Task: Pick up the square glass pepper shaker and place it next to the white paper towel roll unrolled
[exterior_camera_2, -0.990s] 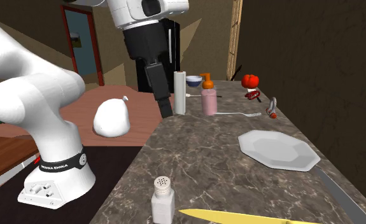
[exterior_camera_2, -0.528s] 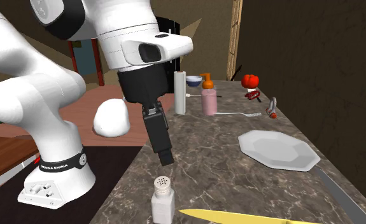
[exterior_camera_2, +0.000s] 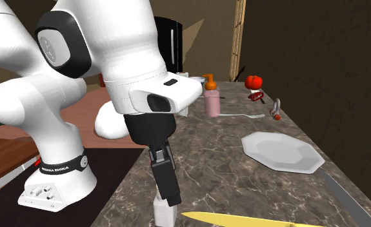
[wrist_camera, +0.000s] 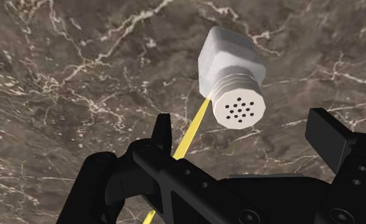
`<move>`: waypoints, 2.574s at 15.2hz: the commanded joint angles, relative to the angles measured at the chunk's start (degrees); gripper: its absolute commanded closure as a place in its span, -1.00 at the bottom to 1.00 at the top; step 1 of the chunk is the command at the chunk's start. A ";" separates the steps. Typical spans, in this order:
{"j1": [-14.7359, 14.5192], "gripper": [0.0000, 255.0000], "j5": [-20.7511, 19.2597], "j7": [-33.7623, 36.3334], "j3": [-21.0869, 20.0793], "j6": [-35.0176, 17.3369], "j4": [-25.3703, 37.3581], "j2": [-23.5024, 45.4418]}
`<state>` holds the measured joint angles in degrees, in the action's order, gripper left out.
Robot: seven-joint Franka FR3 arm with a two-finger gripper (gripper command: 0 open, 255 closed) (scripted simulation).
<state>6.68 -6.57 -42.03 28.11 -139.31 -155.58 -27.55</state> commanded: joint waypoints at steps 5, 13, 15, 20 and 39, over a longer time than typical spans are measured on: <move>-0.67 -1.00 0.56 -0.53 0.70 -2.65 -0.73 1.90; -0.67 1.00 0.56 -0.53 0.70 -2.64 -0.72 1.90; -0.66 1.00 0.56 -0.53 0.70 -2.64 -0.72 1.90; -0.66 1.00 0.57 -0.53 0.70 -2.65 -0.73 1.90; 0.86 1.00 -0.31 2.63 -3.78 14.85 8.45 -6.60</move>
<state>7.50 -6.89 -39.46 24.48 -125.29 -147.65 -33.86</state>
